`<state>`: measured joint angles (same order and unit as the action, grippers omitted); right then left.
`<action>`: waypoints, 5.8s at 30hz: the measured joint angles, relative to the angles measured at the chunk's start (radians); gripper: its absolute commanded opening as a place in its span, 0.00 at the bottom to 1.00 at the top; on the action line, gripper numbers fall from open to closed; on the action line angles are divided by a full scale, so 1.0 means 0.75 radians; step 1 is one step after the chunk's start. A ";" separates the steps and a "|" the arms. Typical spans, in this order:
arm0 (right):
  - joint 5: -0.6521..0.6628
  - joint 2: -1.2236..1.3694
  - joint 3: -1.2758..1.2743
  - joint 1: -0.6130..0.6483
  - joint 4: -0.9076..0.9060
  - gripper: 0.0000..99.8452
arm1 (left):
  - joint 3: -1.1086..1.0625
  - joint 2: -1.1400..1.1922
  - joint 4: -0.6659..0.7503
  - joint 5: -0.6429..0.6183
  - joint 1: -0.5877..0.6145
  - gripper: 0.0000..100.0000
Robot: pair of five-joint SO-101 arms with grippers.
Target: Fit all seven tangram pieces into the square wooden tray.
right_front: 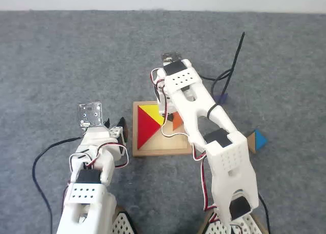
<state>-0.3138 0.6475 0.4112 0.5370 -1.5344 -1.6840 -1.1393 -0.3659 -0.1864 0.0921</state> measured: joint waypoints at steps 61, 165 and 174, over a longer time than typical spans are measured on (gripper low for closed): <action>0.366 -0.882 -1.193 -0.884 0.448 0.13 | 0.000 0.000 0.000 0.000 0.000 0.15; 0.139 -0.321 -0.297 0.076 0.198 0.18 | 0.000 0.000 0.000 0.000 0.000 0.15; 0.139 -0.624 -0.556 0.078 0.180 0.07 | 0.000 0.000 0.000 0.000 0.000 0.15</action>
<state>-0.2094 0.1795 -0.0061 0.5953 -1.3993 -1.6840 -1.1393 -0.3659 -0.1864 0.0921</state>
